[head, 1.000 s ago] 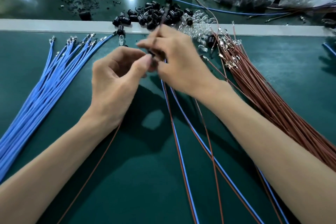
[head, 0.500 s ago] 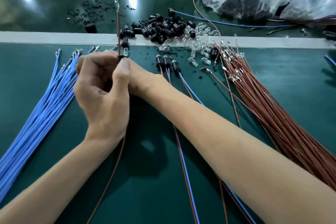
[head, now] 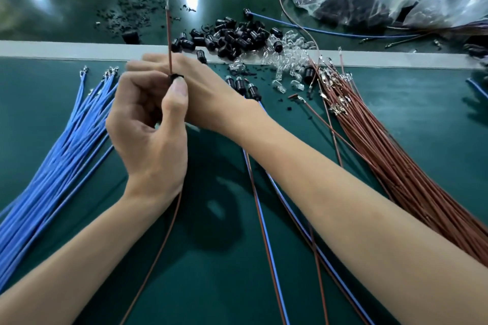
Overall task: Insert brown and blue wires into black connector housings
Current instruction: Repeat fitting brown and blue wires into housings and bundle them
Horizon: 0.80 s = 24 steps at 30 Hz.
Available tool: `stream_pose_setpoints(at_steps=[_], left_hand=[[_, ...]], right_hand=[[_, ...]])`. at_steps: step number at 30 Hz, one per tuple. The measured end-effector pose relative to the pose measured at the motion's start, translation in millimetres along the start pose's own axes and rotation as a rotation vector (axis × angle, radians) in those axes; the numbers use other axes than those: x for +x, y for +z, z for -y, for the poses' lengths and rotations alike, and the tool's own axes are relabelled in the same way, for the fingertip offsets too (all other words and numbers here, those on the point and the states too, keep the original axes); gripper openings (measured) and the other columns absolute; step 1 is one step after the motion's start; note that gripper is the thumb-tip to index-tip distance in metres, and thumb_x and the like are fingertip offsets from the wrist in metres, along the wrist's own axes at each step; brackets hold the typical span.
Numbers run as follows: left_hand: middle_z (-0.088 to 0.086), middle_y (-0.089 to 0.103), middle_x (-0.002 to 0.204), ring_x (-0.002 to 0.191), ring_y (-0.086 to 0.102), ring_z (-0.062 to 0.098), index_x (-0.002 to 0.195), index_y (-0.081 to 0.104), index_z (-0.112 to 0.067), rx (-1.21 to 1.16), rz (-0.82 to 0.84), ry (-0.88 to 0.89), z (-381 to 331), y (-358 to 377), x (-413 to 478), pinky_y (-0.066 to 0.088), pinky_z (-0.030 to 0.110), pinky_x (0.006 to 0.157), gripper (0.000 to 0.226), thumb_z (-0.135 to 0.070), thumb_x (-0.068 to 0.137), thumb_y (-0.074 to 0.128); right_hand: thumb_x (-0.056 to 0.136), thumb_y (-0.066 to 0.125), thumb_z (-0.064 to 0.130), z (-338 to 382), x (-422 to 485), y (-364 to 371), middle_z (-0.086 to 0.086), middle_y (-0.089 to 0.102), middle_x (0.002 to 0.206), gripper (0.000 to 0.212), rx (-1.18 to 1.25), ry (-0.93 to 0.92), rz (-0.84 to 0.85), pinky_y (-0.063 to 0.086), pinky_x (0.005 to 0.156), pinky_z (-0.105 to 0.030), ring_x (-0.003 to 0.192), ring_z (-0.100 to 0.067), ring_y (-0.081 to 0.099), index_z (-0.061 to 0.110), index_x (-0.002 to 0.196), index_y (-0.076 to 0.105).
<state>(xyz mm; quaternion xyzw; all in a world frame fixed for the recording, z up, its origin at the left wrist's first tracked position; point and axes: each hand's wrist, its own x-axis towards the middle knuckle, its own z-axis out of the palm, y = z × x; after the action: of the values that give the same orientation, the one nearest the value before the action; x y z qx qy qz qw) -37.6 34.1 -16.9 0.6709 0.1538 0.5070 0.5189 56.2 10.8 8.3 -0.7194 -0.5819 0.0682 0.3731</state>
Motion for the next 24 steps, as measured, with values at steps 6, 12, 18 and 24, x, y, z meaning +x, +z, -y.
stream_pose_setpoints(at_steps=[6,12,18,24], left_hand=[[-0.003,0.055,0.073,0.066,0.052,0.016,0.083,0.051,-0.030,0.022,-0.001,0.027,-2,0,-2,0.042,0.030,0.061,0.008,-0.026,0.086,0.057],[-0.016,0.054,0.076,0.065,0.050,0.003,0.085,0.048,-0.028,0.046,0.069,0.118,-2,1,-4,0.039,0.020,0.061,0.011,-0.020,0.089,0.055],[-0.009,0.045,0.104,0.099,0.050,0.005,0.091,0.055,-0.017,0.227,0.192,0.180,-2,0,-3,0.043,0.018,0.076,0.005,-0.021,0.089,0.058],[-0.006,0.067,0.070,0.059,0.056,0.001,0.081,0.063,-0.024,0.296,0.454,-0.155,3,5,-4,0.042,0.010,0.059,0.010,-0.033,0.081,0.061]], right_hand=[[0.070,0.054,-0.014,-1,-16,-12,-0.002,0.045,0.069,0.025,-0.028,-0.125,-0.069,0.039,0.061,-0.036,0.065,-0.020,0.040,0.010,0.072,0.051],[0.075,0.061,-0.007,1,-28,-25,-0.020,0.057,0.085,0.010,-0.193,-0.112,-0.229,0.040,0.071,-0.024,0.076,-0.023,0.051,-0.009,0.085,0.063],[0.089,0.057,0.004,-23,-66,-66,-0.007,0.055,0.090,0.009,-0.119,0.252,-0.584,0.035,0.077,-0.008,0.084,-0.012,0.049,-0.002,0.089,0.064],[0.086,0.064,0.008,-48,-91,-78,-0.013,0.061,0.099,0.022,0.056,0.509,-0.976,0.049,0.079,-0.027,0.075,-0.006,0.055,0.026,0.083,0.052]])
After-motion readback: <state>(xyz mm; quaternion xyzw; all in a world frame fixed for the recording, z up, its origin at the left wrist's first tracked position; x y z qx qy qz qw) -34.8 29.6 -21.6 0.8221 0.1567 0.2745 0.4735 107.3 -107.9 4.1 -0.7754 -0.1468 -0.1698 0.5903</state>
